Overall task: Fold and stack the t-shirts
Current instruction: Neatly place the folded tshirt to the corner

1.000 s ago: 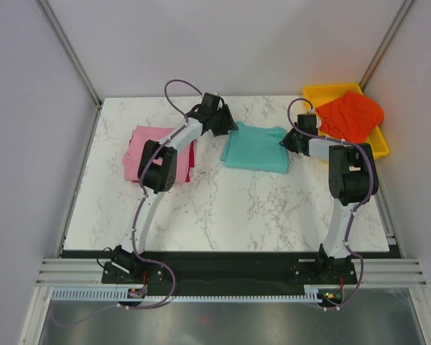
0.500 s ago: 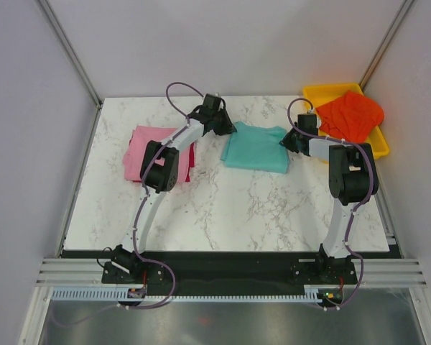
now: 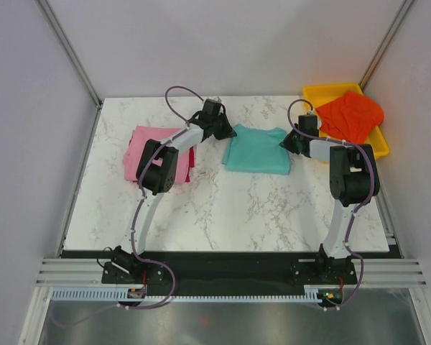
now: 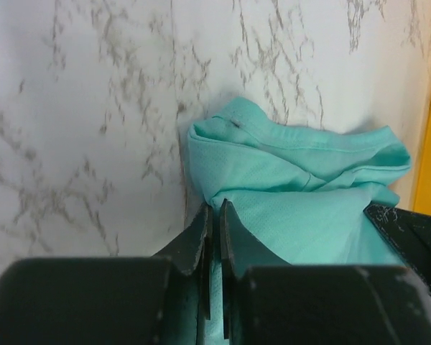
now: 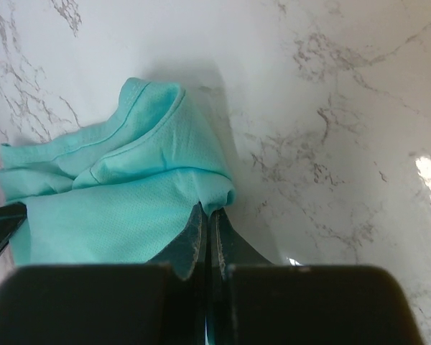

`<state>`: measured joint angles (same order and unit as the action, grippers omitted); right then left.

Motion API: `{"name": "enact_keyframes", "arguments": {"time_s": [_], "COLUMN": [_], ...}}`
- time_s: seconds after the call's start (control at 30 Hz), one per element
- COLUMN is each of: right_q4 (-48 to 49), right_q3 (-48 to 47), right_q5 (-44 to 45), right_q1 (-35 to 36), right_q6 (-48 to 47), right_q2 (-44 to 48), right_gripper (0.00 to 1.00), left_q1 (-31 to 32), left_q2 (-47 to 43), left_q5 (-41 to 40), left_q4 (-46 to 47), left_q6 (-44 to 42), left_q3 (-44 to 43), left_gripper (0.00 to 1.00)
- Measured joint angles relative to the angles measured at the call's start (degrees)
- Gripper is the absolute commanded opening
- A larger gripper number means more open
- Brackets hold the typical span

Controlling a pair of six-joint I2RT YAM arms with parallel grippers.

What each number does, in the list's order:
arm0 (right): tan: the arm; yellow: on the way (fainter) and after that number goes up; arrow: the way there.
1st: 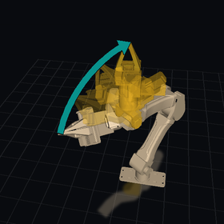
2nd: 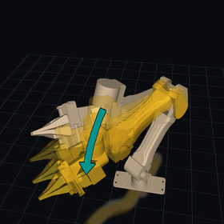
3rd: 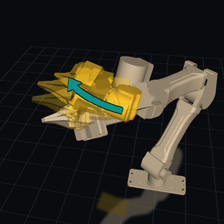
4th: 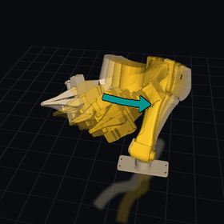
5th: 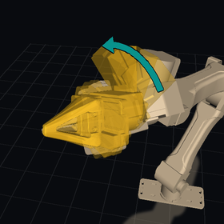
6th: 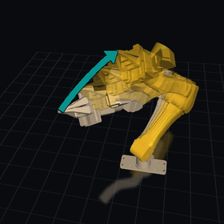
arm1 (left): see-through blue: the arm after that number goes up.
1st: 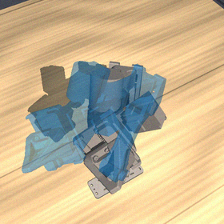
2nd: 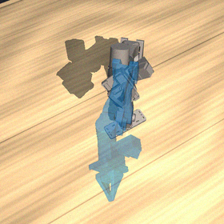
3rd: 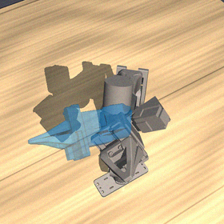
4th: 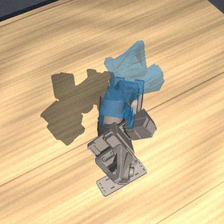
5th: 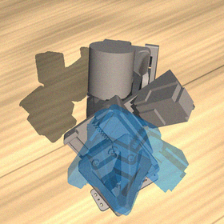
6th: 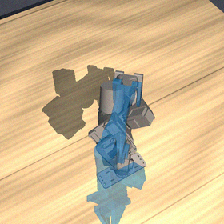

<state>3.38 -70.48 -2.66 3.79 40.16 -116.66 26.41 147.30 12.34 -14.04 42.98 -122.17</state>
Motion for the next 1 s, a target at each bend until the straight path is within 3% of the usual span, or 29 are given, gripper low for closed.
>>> {"name": "enact_keyframes", "arguments": {"time_s": [0.3,0.67,0.8,1.0], "right_q4": [-4.1,-6.8,-8.6,-9.8], "right_q3": [8.3,17.4,18.1,16.3], "right_q5": [2.6,4.3,5.5,7.4], "right_q1": [2.9,9.5,15.1,26.3], "right_q6": [-2.3,-2.7,-2.4,-0.9], "right_q2": [11.0,36.2,42.6,45.9], "right_gripper": [0.0,0.0,0.0,0.0], "left_q1": [1.9,2.8,2.8,0.6], "left_q2": [-22.4,-54.0,-66.0,-80.7], "left_q5": [-1.7,-2.0,-3.9,-9.5], "left_q4": [9.1,18.4,14.8,2.3], "left_q6": [-2.1,-2.2,-2.5,-4.1], "left_q3": [31.1,59.3,64.4,62.7], "left_gripper": [0.02,0.02,0.02,0.02]}}
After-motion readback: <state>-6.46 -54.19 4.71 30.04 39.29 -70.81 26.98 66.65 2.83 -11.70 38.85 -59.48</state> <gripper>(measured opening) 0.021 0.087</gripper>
